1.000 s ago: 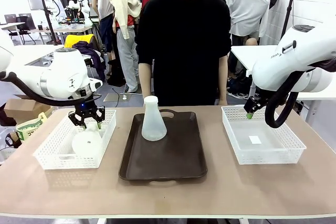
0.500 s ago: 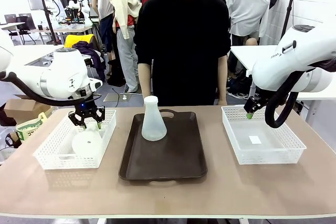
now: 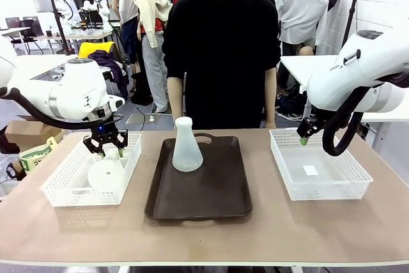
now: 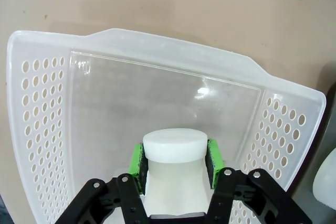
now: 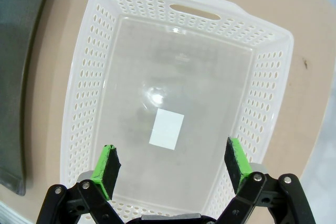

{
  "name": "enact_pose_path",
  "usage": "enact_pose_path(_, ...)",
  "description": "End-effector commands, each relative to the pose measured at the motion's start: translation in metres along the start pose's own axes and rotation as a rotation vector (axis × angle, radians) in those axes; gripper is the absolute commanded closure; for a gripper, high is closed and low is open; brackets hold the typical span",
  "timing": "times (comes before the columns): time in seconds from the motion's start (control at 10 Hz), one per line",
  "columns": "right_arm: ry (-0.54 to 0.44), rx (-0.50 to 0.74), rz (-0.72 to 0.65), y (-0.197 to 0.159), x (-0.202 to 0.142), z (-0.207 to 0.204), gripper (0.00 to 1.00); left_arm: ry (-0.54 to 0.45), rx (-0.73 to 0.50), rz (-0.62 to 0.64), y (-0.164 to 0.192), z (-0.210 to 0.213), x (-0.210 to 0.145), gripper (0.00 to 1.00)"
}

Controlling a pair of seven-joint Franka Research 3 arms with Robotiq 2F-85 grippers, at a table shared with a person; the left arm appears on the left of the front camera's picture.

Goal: Prepare the laboratory tools.
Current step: Place the picked Big flask upright in the Handle tray as directed by the person.

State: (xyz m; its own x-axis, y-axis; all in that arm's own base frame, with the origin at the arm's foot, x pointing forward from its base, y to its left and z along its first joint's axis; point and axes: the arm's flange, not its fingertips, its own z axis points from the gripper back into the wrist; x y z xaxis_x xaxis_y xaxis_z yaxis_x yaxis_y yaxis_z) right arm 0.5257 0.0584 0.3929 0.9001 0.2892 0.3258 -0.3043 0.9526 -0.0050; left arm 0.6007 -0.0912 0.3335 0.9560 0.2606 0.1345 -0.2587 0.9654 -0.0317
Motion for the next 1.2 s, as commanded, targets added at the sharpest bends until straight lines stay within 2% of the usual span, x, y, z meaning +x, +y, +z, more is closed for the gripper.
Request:
enact_pose_path(0.0,0.006,-0.002,0.001,-0.0013,-0.0006,0.0003,0.00,-0.015,-0.001,0.000,-0.0003,-0.0008,-0.0002,1.00)
enact_pose_path(1.1,0.006,-0.002,0.001,-0.0013,-0.0006,0.0003,0.00,-0.015,-0.001,0.000,-0.0003,-0.0008,-0.0002,1.00)
